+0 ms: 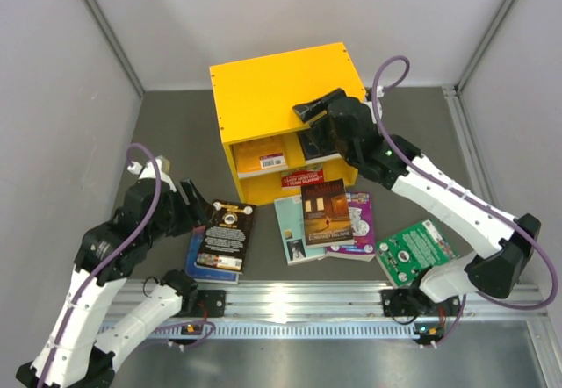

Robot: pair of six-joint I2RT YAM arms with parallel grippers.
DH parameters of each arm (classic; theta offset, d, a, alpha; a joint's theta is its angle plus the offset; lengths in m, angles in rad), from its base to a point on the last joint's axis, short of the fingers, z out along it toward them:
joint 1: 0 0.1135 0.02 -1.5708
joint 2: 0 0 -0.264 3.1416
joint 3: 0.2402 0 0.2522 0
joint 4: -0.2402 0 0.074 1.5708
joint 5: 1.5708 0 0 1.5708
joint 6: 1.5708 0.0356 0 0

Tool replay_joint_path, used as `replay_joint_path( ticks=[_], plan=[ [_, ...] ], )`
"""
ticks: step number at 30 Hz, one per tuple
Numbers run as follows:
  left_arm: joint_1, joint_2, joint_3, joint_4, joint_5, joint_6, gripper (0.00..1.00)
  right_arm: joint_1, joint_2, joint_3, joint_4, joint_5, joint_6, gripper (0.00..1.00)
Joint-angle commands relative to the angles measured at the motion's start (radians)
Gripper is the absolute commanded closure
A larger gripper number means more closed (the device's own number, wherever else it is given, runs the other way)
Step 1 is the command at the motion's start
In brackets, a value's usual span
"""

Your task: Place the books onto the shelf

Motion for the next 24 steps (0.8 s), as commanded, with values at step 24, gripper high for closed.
replay_joint_path(
  ticks=[24],
  plan=[
    [0.002,0.093,-0.14,0.248,0.223,0.096,0.29,0.001,-0.527,-0.733,-0.258,-0.025,-0.268,0.0]
  ],
)
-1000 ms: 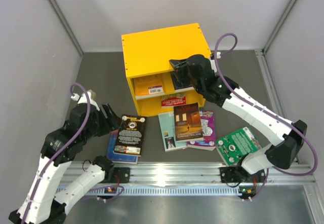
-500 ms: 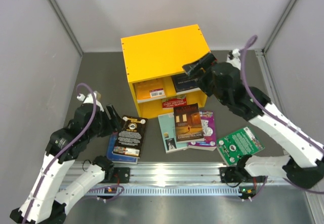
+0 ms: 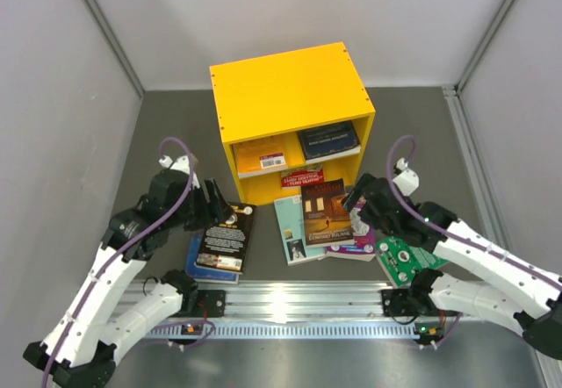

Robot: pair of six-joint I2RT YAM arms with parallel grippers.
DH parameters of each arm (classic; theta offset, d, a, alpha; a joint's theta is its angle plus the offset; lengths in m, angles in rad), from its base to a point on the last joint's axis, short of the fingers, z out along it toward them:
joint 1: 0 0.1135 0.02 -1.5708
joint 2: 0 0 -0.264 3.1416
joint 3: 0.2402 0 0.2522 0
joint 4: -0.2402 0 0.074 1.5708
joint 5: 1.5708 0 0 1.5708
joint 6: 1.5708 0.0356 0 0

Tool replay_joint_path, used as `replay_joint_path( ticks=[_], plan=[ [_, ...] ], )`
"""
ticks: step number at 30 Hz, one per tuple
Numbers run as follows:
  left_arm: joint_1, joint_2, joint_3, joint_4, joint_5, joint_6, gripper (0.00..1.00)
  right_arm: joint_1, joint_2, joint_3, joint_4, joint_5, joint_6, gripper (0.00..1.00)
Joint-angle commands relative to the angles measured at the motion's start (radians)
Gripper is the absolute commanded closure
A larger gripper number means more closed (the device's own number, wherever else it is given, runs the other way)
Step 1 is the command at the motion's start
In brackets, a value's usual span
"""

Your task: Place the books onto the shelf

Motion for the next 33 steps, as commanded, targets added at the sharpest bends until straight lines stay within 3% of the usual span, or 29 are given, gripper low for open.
replay_joint_path(
  ticks=[1,7,11,18,27,30,31,32,33],
  plan=[
    [0.002,0.033,-0.017,0.13,0.112,0.045,0.29,-0.012,0.022,-0.085,0.058,-0.034,0.019,0.0],
    [0.002,0.09,-0.058,0.21,0.246,0.067,0.29,-0.092,0.11,-0.275,0.294,-0.198,0.033,0.0],
    [0.002,0.081,-0.099,0.241,0.266,0.059,0.29,-0.1,0.196,-0.301,0.429,-0.287,0.011,0.0],
    [0.0,0.049,-0.13,0.239,0.234,0.041,0.29,-0.101,0.255,-0.321,0.566,-0.377,0.022,0.16],
    [0.0,0.02,-0.149,0.207,0.191,0.036,0.29,-0.101,0.246,-0.438,0.702,-0.448,0.091,0.58],
    [0.0,0.021,-0.149,0.206,0.194,0.042,0.28,-0.101,0.247,-0.471,0.779,-0.483,0.095,0.79],
    [0.002,0.026,-0.152,0.207,0.195,0.041,0.28,-0.103,0.253,-0.476,0.792,-0.486,0.095,0.94],
    [0.0,0.024,-0.152,0.21,0.2,0.041,0.28,-0.101,0.256,-0.476,0.807,-0.488,0.094,1.0],
    [0.0,0.026,-0.155,0.216,0.21,0.042,0.28,-0.103,0.262,-0.476,0.83,-0.489,0.088,1.0]
  ],
)
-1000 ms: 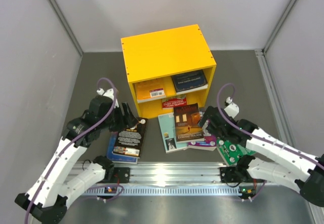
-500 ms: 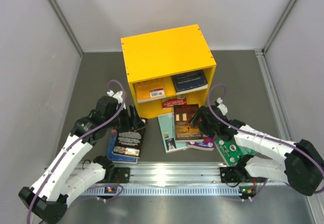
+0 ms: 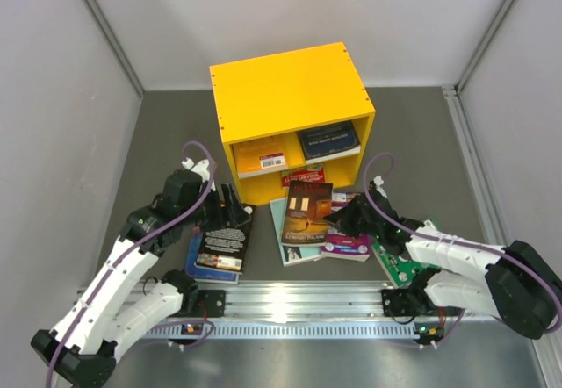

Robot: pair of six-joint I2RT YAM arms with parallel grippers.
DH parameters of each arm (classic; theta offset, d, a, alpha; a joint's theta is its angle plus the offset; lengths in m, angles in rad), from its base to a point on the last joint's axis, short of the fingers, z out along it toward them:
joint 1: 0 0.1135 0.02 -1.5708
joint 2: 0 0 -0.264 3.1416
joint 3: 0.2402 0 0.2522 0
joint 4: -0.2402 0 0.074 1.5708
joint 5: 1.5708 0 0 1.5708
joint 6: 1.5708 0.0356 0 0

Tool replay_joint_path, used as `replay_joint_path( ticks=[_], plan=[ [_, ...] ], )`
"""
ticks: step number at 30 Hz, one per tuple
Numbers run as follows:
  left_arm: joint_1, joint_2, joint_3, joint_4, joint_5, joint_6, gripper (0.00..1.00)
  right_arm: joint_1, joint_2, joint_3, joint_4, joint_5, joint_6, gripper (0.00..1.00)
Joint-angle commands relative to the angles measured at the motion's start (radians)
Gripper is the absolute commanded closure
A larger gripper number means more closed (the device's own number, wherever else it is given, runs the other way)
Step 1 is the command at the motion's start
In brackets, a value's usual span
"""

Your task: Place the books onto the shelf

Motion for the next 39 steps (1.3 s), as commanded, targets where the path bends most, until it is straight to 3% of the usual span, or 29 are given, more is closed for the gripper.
replay_joint_path(
  ticks=[1,6,7,8,9,10,13,17,24,29,30,34,39],
  plan=[
    [0.001,-0.003,-0.018,0.048,0.027,0.008,0.28,0.007,0.04,-0.043,0.04,-0.074,-0.01,1.0],
    [0.001,-0.003,-0.058,0.144,0.168,0.008,0.26,0.011,0.013,-0.06,0.06,-0.081,-0.01,1.0],
    [0.001,-0.006,-0.081,0.163,0.195,0.004,0.26,0.011,-0.006,-0.069,0.051,-0.084,-0.01,0.9],
    [0.002,-0.005,-0.093,0.198,0.226,0.001,0.26,0.009,-0.013,-0.077,0.046,-0.084,-0.008,0.72],
    [0.001,-0.005,-0.104,0.212,0.24,-0.001,0.26,0.009,-0.021,-0.083,0.044,-0.083,-0.001,0.52],
    [0.001,-0.002,-0.124,0.224,0.248,-0.01,0.26,0.011,-0.029,-0.098,0.044,-0.083,0.001,0.25],
    [0.001,0.002,-0.156,0.249,0.242,-0.019,0.26,0.012,-0.023,-0.133,0.07,-0.083,0.016,0.12],
    [0.001,-0.014,-0.179,0.252,0.222,-0.047,0.26,0.011,0.043,-0.147,0.145,-0.109,0.024,0.13],
    [-0.001,-0.057,-0.217,0.246,0.205,-0.105,0.26,0.027,0.308,-0.065,0.268,-0.19,-0.031,0.2],
    [-0.001,-0.077,-0.249,0.21,0.182,-0.114,0.26,0.034,0.387,-0.069,0.31,-0.201,-0.051,0.4],
    [-0.001,-0.08,-0.268,0.212,0.179,-0.123,0.26,0.034,0.401,-0.068,0.31,-0.199,-0.057,0.49],
    [-0.002,-0.06,-0.32,0.253,0.186,-0.163,0.26,0.035,0.44,-0.062,0.34,-0.206,-0.082,0.67],
    [-0.004,0.001,-0.313,0.273,0.174,-0.194,0.27,0.037,0.522,-0.026,0.405,-0.238,-0.097,0.84]
  ],
)
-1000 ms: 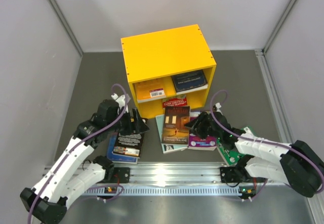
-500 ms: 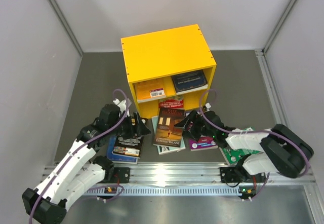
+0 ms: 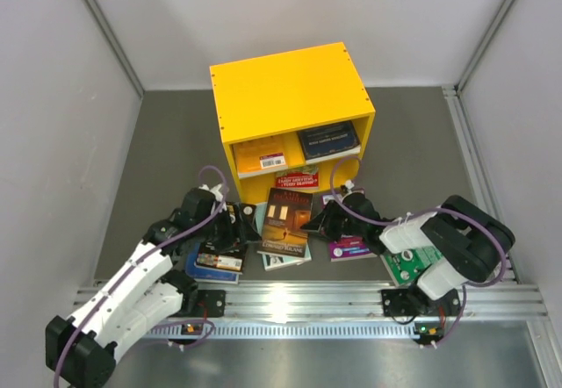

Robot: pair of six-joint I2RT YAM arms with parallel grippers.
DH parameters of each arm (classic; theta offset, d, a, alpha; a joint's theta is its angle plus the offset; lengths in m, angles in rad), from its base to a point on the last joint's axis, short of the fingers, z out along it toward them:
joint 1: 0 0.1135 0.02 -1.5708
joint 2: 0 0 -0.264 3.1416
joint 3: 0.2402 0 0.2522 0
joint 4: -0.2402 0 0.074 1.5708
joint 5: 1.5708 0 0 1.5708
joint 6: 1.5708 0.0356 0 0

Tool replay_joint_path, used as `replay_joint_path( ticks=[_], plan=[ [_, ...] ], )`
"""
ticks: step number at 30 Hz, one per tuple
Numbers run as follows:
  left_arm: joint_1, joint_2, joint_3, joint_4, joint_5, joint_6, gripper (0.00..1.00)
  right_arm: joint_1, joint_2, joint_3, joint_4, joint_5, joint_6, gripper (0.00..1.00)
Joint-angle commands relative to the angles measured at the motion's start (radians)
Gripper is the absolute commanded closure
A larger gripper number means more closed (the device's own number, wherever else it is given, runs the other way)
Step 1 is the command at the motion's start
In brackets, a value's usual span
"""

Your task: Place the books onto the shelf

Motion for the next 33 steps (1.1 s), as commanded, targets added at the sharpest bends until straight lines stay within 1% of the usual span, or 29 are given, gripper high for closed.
replay_joint_path(
  ticks=[1,2,5,6,7,8,9,10,13,14,15,17,19,22,23,24,25,26,27,28,29,30,31,33],
  plan=[
    [-0.003,0.021,0.02,0.057,-0.026,-0.035,0.27,0.009,0.106,0.002,-0.112,0.031,-0.064,0.94],
    [-0.005,0.023,0.038,0.044,-0.043,-0.04,0.27,0.009,0.109,0.012,-0.118,0.019,-0.072,0.99],
    [-0.003,0.015,0.063,0.021,-0.067,-0.057,0.27,0.009,0.071,0.038,-0.199,0.017,-0.109,1.0],
    [-0.005,0.009,0.072,0.012,-0.072,-0.061,0.27,0.008,0.015,0.051,-0.24,0.025,-0.145,1.0],
    [-0.005,0.006,0.074,0.001,-0.081,-0.071,0.27,0.009,-0.021,0.077,-0.365,0.035,-0.167,1.0],
    [-0.006,0.001,0.074,-0.003,-0.083,-0.075,0.27,0.009,-0.061,0.092,-0.424,0.066,-0.202,1.0],
    [-0.006,-0.002,0.072,-0.005,-0.084,-0.08,0.27,0.009,-0.146,0.106,-0.498,0.084,-0.218,1.0],
    [-0.006,-0.007,0.071,-0.006,-0.081,-0.091,0.27,0.009,-0.191,0.135,-0.614,0.098,-0.227,1.0],
    [-0.008,-0.007,0.075,-0.005,-0.078,-0.111,0.27,0.008,-0.36,0.183,-0.783,0.121,-0.252,1.0],
    [-0.011,-0.007,0.078,-0.003,-0.076,-0.115,0.27,0.008,-0.398,0.195,-0.815,0.121,-0.256,1.0],
    [-0.011,-0.002,0.086,-0.003,-0.076,-0.126,0.27,0.009,-0.47,0.222,-0.845,0.121,-0.258,1.0],
    [-0.018,0.001,0.092,0.015,-0.073,-0.141,0.27,0.009,-0.535,0.252,-0.926,0.121,-0.265,1.0],
    [-0.028,0.013,0.104,0.029,-0.078,-0.172,0.27,0.009,-0.619,0.299,-0.972,0.118,-0.27,1.0],
    [-0.095,0.059,0.152,0.04,-0.148,-0.206,0.29,0.008,-0.713,0.354,-1.024,0.095,-0.281,1.0],
    [-0.167,0.099,0.173,0.017,-0.237,-0.213,0.29,0.008,-0.733,0.368,-1.055,0.091,-0.282,1.0],
    [-0.251,0.125,0.229,-0.008,-0.291,-0.232,0.29,0.008,-0.771,0.39,-1.066,0.089,-0.282,1.0],
    [-0.252,0.151,0.265,-0.034,-0.347,-0.247,0.29,0.008,-0.788,0.399,-1.084,0.089,-0.282,1.0],
    [-0.341,0.2,0.297,-0.057,-0.419,-0.264,0.29,0.008,-0.805,0.408,-1.098,0.089,-0.281,1.0],
    [-0.385,0.22,0.349,-0.084,-0.508,-0.299,0.28,0.006,-0.837,0.423,-1.115,0.089,-0.281,1.0],
    [-0.426,0.237,0.369,-0.091,-0.556,-0.322,0.28,0.006,-0.851,0.43,-1.121,0.081,-0.279,1.0],
    [-0.502,0.251,0.385,-0.095,-0.592,-0.347,0.28,0.005,-0.863,0.439,-1.129,0.08,-0.279,1.0],
    [-0.537,0.272,0.402,-0.088,-0.654,-0.398,0.27,0.002,-0.892,0.452,-1.133,0.077,-0.276,1.0],
    [-0.595,0.282,0.403,-0.074,-0.673,-0.419,0.26,0.0,-0.906,0.459,-1.133,0.071,-0.272,1.0],
    [-0.635,0.305,0.4,-0.033,-0.696,-0.456,0.25,-0.008,-0.938,0.472,-1.135,0.068,-0.255,1.0]
  ],
)
